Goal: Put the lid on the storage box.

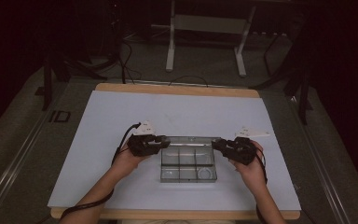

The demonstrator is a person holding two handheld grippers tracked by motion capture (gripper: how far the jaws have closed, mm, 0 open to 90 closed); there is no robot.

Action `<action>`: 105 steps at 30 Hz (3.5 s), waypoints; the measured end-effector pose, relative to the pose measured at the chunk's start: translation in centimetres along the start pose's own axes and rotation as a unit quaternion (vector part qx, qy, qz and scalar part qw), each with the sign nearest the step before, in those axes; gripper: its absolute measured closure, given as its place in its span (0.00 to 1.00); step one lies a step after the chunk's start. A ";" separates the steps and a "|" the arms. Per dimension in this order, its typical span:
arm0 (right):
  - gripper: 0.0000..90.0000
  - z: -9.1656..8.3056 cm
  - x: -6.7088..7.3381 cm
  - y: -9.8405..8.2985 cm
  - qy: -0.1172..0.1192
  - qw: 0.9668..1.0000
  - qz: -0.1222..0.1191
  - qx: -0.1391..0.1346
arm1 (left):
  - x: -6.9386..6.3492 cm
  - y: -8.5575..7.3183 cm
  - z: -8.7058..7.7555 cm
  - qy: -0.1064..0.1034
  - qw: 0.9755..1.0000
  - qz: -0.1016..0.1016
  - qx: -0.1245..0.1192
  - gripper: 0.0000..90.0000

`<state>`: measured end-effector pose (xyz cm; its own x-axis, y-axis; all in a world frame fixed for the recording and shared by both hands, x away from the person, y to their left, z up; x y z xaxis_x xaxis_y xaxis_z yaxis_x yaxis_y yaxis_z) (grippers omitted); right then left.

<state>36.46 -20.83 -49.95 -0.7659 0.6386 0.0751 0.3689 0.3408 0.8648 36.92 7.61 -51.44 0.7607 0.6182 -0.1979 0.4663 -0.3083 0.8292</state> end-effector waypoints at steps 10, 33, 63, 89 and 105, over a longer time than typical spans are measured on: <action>0.76 -0.3 0.4 -0.5 0.010 1.000 0.001 0.006 | -0.4 -0.5 -0.3 0.002 1.000 0.008 -0.005 0.73; 0.67 -0.4 0.6 -1.7 0.023 0.999 0.017 0.015 | -0.6 -1.7 -0.7 0.004 1.000 0.016 0.002 0.65; 0.64 -0.7 0.4 -3.9 0.026 0.999 0.034 0.034 | -0.9 -3.4 -1.3 0.012 0.999 0.022 0.019 0.65; 0.64 -0.6 -0.2 -5.3 0.013 0.997 0.039 0.058 | -1.3 -4.6 -1.4 0.036 0.998 0.040 0.041 0.65; 0.63 -0.4 -0.2 -5.8 0.016 0.997 0.043 0.065 | -0.8 -5.6 -1.3 0.040 0.997 0.032 0.057 0.65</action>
<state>34.27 -23.21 -54.77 -0.7437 0.6481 0.1640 0.4975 0.3727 0.7833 33.11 9.80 -55.27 0.7538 0.6494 -0.1006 0.4698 -0.4256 0.7734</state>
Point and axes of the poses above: each handheld gripper's, and its own axes: z roughly forward along the jaws, y roughly out of its top, x roughly to its left, the point moved 5 cm from there along z, roughly forward along the jaws, and after that the axes turned 8 degrees about -z, right-handed, at the moved point
